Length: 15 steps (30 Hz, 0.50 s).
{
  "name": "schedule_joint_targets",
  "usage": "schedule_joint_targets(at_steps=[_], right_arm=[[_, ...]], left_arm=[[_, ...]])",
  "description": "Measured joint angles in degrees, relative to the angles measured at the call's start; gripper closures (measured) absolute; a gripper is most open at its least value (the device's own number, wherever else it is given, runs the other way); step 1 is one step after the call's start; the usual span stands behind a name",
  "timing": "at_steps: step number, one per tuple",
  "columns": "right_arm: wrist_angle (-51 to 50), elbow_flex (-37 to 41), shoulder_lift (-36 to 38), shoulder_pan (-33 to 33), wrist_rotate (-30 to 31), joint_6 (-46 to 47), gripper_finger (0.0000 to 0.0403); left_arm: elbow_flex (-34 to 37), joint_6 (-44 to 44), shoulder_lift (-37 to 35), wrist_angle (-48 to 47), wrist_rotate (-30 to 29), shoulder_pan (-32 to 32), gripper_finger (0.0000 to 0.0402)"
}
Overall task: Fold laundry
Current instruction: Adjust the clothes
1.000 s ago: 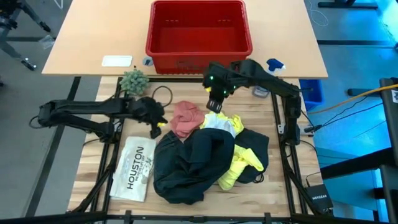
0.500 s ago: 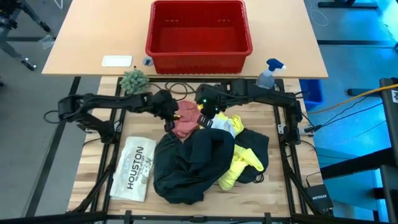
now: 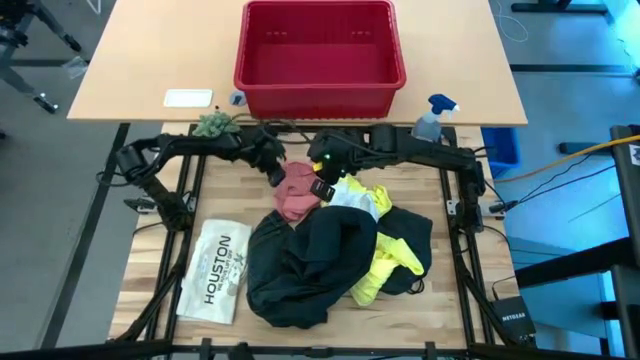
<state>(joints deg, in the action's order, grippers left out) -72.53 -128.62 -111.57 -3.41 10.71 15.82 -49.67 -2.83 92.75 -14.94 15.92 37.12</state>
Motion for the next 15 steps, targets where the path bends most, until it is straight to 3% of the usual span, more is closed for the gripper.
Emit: schedule_joint_targets(at_steps=[7, 15], right_arm=[[0.9, 0.0, 0.0, -5.0, -3.4, -6.1, 0.0313], [4.3, 0.0, -3.5, -10.9, -10.8, -11.4, 0.0313]], left_arm=[[-8.7, 0.2, -3.3, -6.2, 2.7, 6.2, 0.0401], [-17.8, 5.3, -15.1, -22.5, 3.1, 5.9, 0.0401]])
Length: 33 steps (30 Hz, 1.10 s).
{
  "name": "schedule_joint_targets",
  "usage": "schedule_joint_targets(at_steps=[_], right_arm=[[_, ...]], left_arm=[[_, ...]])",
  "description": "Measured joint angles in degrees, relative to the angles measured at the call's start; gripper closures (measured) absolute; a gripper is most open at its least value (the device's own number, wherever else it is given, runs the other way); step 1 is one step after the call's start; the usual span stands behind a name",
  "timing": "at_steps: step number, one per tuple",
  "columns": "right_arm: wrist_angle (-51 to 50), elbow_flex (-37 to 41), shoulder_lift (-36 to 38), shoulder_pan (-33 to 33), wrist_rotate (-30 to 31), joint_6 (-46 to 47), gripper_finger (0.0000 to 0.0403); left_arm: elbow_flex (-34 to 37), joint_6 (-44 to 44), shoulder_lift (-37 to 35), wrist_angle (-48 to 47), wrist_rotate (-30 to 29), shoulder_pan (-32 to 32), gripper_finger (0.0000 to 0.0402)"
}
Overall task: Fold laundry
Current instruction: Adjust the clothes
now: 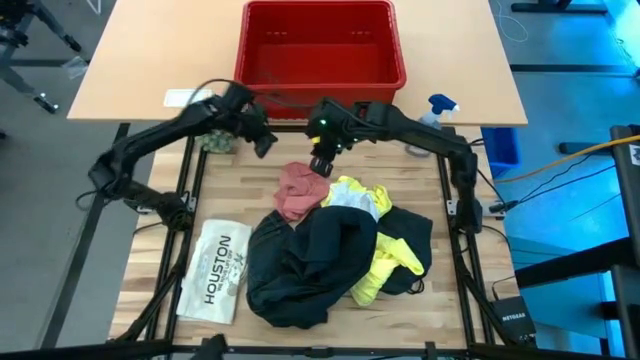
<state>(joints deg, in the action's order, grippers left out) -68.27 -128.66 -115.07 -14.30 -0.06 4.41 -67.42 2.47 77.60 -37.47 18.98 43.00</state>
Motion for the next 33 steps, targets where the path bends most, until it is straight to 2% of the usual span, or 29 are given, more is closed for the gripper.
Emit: schedule_joint_targets(at_steps=[5, 10, 16, 22, 25, 33], right_arm=[[1.4, 0.0, -5.3, -2.1, -7.2, 0.0, 0.0313], [2.6, 0.0, -10.9, -3.1, -9.8, 3.5, 0.0323], [3.7, 0.0, -19.2, -3.4, -17.4, 7.4, 0.0395], [3.9, 0.0, -25.2, -3.4, -23.8, 10.9, 0.0401], [3.8, 0.0, -26.9, -3.4, -24.1, 12.4, 0.0402], [7.0, 0.0, -28.7, -4.8, -19.3, 19.2, 0.0402]], left_arm=[[-0.6, -0.1, -10.8, -2.9, 0.1, -0.8, 0.0401], [-0.6, -0.6, -19.7, -3.5, 1.3, -2.1, 0.0401], [-0.6, -0.6, -26.1, -3.6, 6.8, -3.3, 0.0401], [-0.6, 0.5, -29.1, -4.8, 6.8, -3.4, 0.0401], [-0.6, 0.5, -29.5, -6.3, 6.8, -3.4, 0.0401], [-0.5, 1.4, -29.5, -8.8, 6.8, -3.4, 0.0401]])
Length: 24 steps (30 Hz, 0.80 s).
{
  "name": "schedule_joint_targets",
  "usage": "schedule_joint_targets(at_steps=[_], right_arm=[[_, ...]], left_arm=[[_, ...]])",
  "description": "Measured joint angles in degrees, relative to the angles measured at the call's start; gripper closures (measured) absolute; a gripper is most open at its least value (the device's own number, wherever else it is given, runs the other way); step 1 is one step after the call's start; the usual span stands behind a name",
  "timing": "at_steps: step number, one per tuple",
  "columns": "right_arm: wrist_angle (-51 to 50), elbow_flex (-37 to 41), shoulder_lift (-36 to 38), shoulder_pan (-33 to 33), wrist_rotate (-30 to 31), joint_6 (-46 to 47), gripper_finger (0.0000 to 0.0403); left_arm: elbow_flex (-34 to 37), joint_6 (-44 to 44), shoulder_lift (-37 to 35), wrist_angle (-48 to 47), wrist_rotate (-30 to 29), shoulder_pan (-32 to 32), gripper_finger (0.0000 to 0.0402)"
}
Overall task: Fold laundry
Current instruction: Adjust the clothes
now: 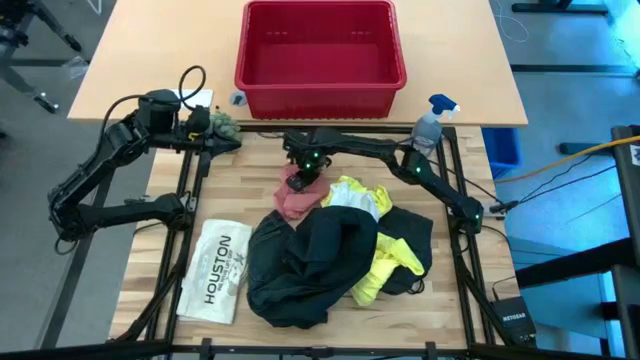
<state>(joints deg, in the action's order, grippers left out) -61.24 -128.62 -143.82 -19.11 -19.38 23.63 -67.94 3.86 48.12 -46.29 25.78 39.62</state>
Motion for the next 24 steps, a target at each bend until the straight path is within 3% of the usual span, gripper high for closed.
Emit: schedule_joint_targets(at_steps=[15, 19, 24], right_arm=[[21.2, -0.3, 0.4, -0.1, 3.8, 27.8, 0.0403], [25.5, -5.3, 0.5, -1.3, 12.2, 29.9, 0.0403], [29.9, -5.9, 2.9, -4.2, 12.2, 30.2, 0.0403]], left_arm=[[0.0, -0.4, 0.0, 1.3, 0.0, 0.0, 0.0401], [0.0, -0.4, 0.0, 2.2, 0.0, 0.0, 0.0401], [0.0, 0.9, 0.0, 2.2, 0.0, 0.0, 0.0401]])
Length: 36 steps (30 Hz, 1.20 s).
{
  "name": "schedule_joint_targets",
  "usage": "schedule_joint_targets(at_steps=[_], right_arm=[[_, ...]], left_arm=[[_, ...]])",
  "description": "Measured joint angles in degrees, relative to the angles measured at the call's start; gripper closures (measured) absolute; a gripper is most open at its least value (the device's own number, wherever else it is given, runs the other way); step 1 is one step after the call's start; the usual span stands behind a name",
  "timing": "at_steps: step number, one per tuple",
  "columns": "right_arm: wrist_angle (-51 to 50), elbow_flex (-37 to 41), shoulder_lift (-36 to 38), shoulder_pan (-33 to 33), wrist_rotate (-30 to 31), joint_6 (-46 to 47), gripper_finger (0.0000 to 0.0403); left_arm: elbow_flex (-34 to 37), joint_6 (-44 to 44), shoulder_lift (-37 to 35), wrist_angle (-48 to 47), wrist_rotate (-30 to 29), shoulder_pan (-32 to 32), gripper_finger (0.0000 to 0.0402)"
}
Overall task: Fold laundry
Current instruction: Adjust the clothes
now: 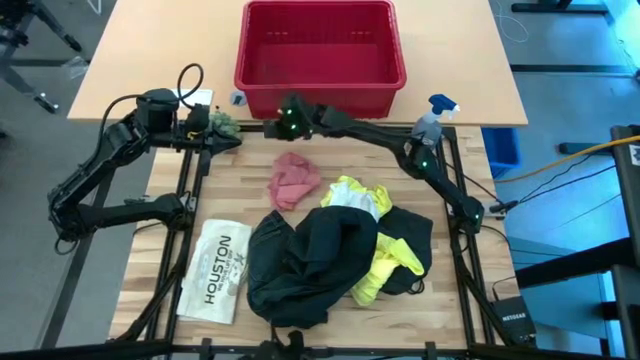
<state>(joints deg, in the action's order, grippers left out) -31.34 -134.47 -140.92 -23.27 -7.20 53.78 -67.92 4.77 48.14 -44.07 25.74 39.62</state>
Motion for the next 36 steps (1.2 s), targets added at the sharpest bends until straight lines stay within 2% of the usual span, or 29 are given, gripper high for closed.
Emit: schedule_joint_targets(at_steps=[3, 8, 11, 15, 22, 26, 30, 36], right_arm=[[-2.3, 0.0, 0.1, -0.5, -0.4, -0.8, 0.0403], [-1.1, -0.5, 0.6, -0.3, -7.6, -4.5, 0.0401], [-1.7, -0.5, 0.5, -0.2, -7.8, -5.1, 0.0390], [-1.4, -0.5, 0.4, -0.2, -8.4, -6.4, 0.0352], [-1.6, -0.5, 0.4, 0.4, -10.4, -7.7, 0.0253], [-1.6, -0.5, 0.4, 0.4, -11.8, -7.7, 0.0211], [-1.5, -0.5, 0.4, 0.4, -13.0, -7.7, 0.0188], [0.1, -0.5, 0.6, 0.8, -13.0, -7.7, 0.0183]], left_arm=[[0.0, 0.2, 0.0, -0.4, 0.0, 0.0, 0.0401], [0.0, 0.5, 0.0, -0.3, 0.0, 0.0, 0.0401], [0.0, 0.7, 0.0, -0.3, 0.0, 0.0, 0.0401], [0.0, 0.7, 0.0, -0.3, 0.0, 0.0, 0.0401], [0.0, 0.6, 0.0, -0.3, 0.0, 0.0, 0.0401], [0.0, 0.7, 0.0, -0.3, 0.0, 0.0, 0.0401], [0.0, 0.6, 0.0, -0.3, 0.0, 0.0, 0.0401], [0.0, 0.2, 0.0, -0.3, 0.0, 0.0, 0.0401]])
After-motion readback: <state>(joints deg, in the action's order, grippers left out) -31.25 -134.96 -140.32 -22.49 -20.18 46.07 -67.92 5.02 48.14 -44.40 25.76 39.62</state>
